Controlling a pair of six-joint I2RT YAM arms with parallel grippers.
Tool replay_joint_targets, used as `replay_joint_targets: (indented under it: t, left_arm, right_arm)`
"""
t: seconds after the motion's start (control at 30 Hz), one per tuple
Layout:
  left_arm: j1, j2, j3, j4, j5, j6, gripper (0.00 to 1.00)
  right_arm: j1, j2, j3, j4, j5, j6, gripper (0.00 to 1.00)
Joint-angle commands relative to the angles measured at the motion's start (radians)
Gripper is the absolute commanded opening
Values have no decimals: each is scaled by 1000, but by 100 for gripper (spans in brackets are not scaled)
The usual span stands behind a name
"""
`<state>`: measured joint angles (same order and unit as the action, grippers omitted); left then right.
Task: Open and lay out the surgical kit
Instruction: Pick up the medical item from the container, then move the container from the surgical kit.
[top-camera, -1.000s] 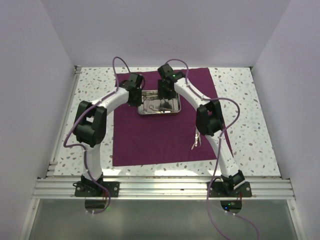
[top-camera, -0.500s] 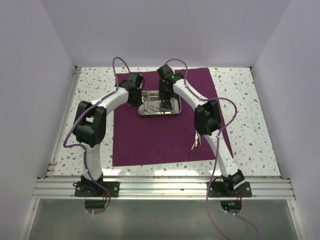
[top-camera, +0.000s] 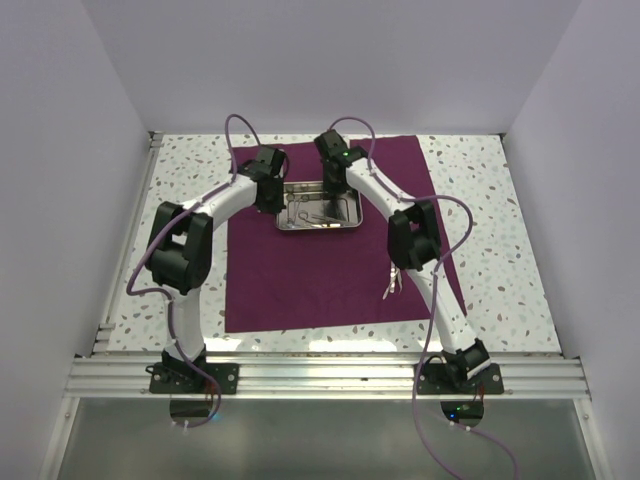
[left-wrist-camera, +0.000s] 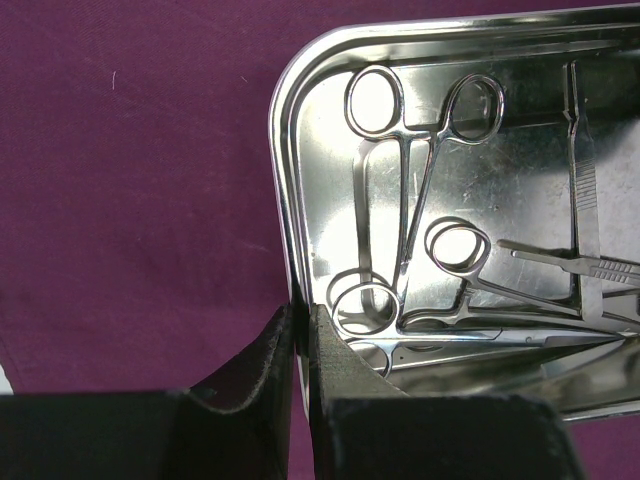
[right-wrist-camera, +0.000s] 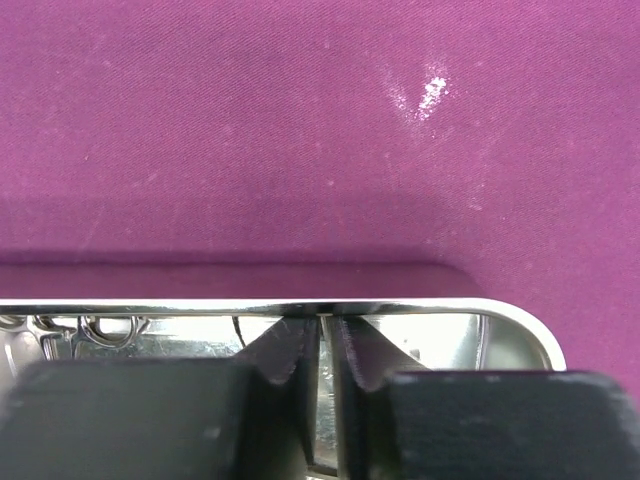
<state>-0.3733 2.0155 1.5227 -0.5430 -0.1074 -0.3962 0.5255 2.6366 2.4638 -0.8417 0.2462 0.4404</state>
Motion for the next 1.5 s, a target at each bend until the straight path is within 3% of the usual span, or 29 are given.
replay_joint_targets:
  t: [0.0, 0.1, 1.0, 1.3, 1.47]
  left_arm:
    - [-3, -34, -21, -38, 55, 36, 0]
    - [-3, -40, -29, -34, 55, 36, 0]
    - [1, 15, 20, -12, 60, 0, 0]
    - [10, 112, 125, -5, 68, -33, 0]
    - [19, 198, 229, -8, 55, -49, 0]
  right_arm:
    - [16, 57, -46, -23, 2, -14, 7]
    - [14, 57, -55, -25, -2, -15, 0]
    - [-10, -276, 78, 1, 15, 7, 0]
    - [-7, -529, -104, -33, -31, 43, 0]
    - [21, -694, -288, -105, -53, 73, 0]
